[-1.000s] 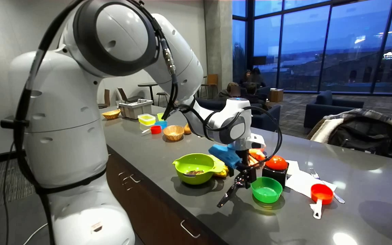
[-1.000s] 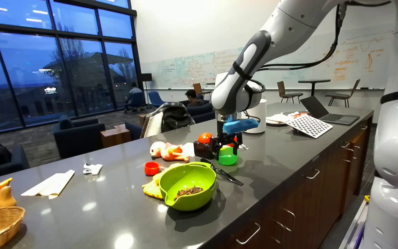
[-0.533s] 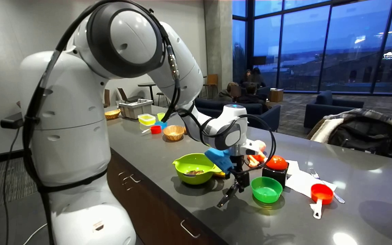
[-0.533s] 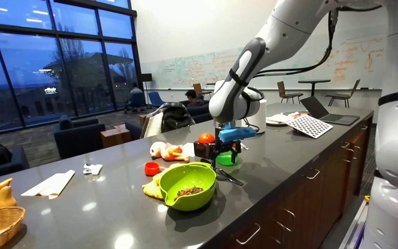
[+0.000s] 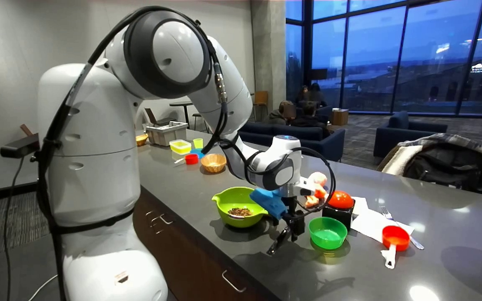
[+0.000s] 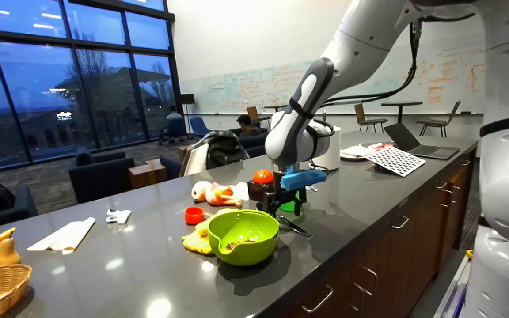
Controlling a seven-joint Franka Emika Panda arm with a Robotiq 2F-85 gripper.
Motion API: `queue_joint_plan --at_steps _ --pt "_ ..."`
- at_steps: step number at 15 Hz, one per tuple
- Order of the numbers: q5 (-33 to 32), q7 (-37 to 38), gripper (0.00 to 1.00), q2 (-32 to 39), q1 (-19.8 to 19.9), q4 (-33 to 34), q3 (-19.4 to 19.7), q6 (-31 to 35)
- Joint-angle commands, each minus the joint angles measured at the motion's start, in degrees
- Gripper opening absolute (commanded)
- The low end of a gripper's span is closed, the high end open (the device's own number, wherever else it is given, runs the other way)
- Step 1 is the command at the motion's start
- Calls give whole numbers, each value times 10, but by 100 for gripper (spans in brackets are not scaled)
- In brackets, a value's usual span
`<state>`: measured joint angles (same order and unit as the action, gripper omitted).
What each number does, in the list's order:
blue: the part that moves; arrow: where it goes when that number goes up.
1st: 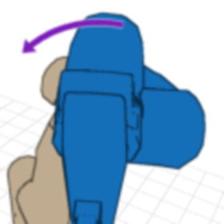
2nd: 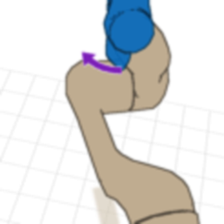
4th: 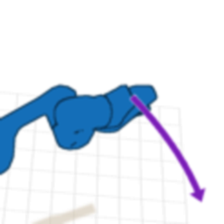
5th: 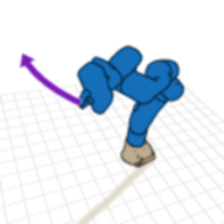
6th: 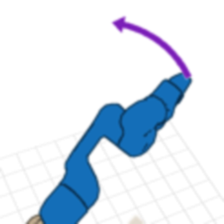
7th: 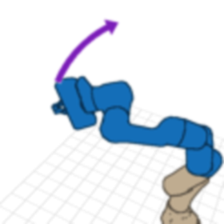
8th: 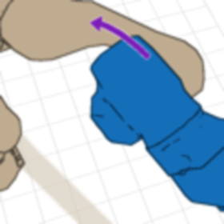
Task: Use the black spoon to stir in the green bowl
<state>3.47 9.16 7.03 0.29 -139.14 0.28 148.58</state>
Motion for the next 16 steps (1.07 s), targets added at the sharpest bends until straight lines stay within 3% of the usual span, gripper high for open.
queue_joint_plan --at_steps 1,7,16 --pt "-8 -53 100 25 -1 2 -4 7" --pt "-27 -102 100 41 -2 23 -4 -6" --pt "-145 -50 100 -8 -32 62 1 -86"
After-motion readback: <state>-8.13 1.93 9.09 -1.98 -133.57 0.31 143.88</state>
